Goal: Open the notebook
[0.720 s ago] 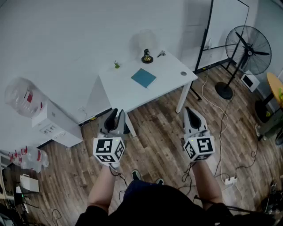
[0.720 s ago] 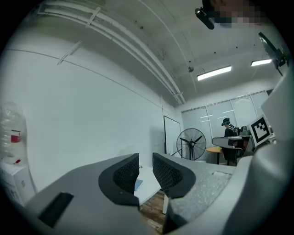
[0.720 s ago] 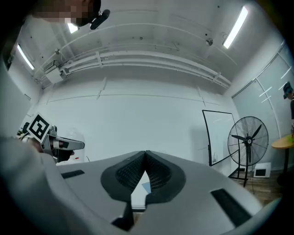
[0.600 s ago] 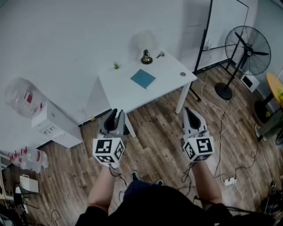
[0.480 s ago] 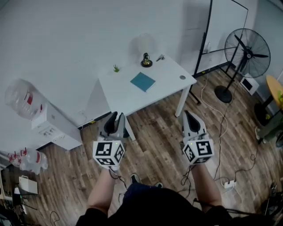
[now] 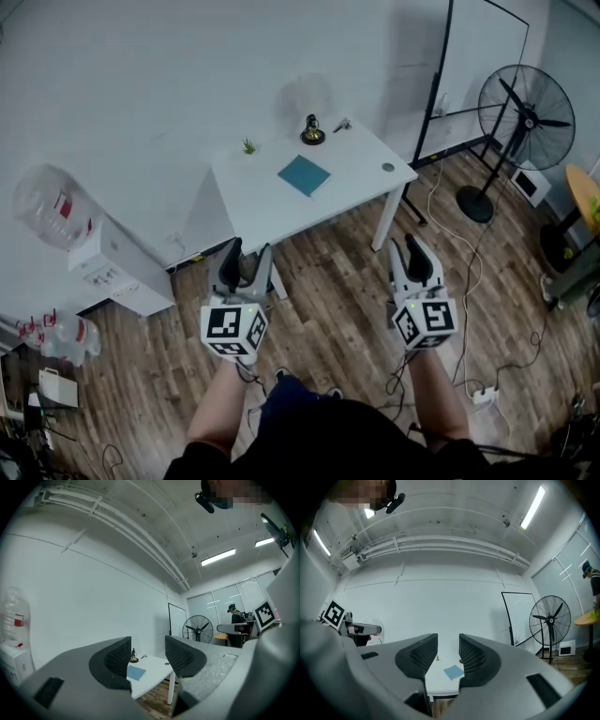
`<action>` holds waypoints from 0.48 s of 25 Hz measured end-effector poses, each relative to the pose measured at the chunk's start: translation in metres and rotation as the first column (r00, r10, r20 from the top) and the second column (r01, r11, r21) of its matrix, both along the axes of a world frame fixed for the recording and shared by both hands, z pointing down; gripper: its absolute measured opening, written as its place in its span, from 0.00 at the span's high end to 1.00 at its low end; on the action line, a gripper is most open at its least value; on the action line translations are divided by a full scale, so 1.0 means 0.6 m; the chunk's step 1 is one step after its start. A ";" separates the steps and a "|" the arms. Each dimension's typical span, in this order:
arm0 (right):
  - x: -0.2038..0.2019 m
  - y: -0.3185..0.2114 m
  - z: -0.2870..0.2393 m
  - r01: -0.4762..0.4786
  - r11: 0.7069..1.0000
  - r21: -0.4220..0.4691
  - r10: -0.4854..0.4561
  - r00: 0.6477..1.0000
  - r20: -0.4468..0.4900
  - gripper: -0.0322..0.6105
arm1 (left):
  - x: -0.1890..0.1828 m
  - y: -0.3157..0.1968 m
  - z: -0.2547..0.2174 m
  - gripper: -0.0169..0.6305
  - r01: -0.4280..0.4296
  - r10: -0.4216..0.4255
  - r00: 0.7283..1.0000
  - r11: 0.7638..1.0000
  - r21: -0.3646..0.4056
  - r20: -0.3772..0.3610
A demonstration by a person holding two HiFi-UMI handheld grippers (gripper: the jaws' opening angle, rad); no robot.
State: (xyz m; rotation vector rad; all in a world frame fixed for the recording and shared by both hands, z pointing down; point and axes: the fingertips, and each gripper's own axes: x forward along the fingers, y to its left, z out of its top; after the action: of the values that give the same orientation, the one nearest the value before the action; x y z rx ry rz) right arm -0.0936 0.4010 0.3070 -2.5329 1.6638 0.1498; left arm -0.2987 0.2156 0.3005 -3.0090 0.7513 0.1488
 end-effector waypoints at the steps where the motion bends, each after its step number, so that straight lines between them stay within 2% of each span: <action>1: 0.000 -0.001 0.003 0.005 1.000 -0.002 -0.005 1.000 0.004 0.71 | -0.001 0.001 0.006 0.64 -0.001 0.001 1.000 1.000 -0.007 0.007; 7: 0.009 -0.022 0.036 0.020 1.000 -0.014 -0.019 0.999 0.046 0.66 | 0.005 -0.023 0.053 0.64 0.008 -0.004 0.998 0.998 -0.056 0.059; 12: 0.048 -0.053 0.049 -0.002 1.000 -0.025 0.003 0.998 0.055 0.65 | 0.053 -0.075 0.068 0.64 -0.001 0.005 0.998 0.998 -0.069 0.058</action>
State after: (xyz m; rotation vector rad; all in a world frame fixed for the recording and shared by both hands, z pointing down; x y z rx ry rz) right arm -0.0646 0.3691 0.3361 -2.5328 1.6529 0.0584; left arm -0.2669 0.1703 0.3410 -3.0641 0.7627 0.0366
